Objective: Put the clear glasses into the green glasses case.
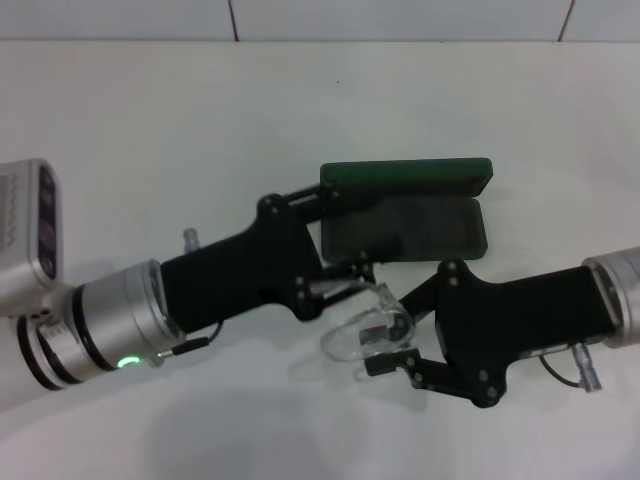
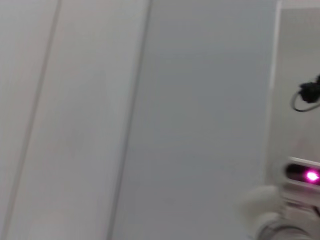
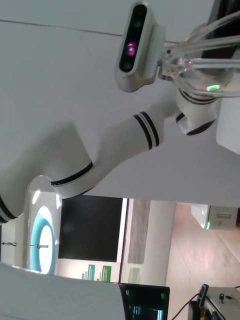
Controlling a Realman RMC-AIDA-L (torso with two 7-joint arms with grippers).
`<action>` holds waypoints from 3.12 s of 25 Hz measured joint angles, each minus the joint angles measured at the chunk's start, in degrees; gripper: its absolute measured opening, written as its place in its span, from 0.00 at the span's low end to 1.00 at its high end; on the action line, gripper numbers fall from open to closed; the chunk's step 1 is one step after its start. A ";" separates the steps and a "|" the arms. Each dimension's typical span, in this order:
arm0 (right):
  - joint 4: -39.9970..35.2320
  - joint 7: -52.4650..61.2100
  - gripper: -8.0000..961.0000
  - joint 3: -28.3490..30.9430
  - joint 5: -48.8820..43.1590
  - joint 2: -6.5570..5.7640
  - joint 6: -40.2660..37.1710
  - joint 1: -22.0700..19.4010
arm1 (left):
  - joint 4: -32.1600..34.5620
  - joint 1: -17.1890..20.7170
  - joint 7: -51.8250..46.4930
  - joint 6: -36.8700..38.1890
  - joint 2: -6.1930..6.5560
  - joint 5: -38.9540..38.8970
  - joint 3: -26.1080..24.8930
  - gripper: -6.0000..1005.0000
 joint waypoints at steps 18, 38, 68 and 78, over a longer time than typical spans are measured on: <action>-0.53 1.48 0.14 -0.67 0.09 -0.01 0.86 -0.06 | 0.00 3.76 1.66 0.16 -0.15 -9.63 -0.71 0.55; -30.87 77.43 0.16 -13.60 -42.19 0.00 16.90 23.65 | -2.99 13.04 -1.43 0.00 0.34 -29.52 -0.81 0.55; -34.19 88.51 0.21 -34.87 -55.33 0.01 25.33 23.23 | -2.18 11.31 -1.07 -3.82 -0.10 -28.55 -0.10 0.55; -34.11 89.35 0.22 -36.11 -55.39 0.00 26.61 23.45 | -2.18 11.31 -1.07 -3.90 -0.10 -28.52 -0.11 0.55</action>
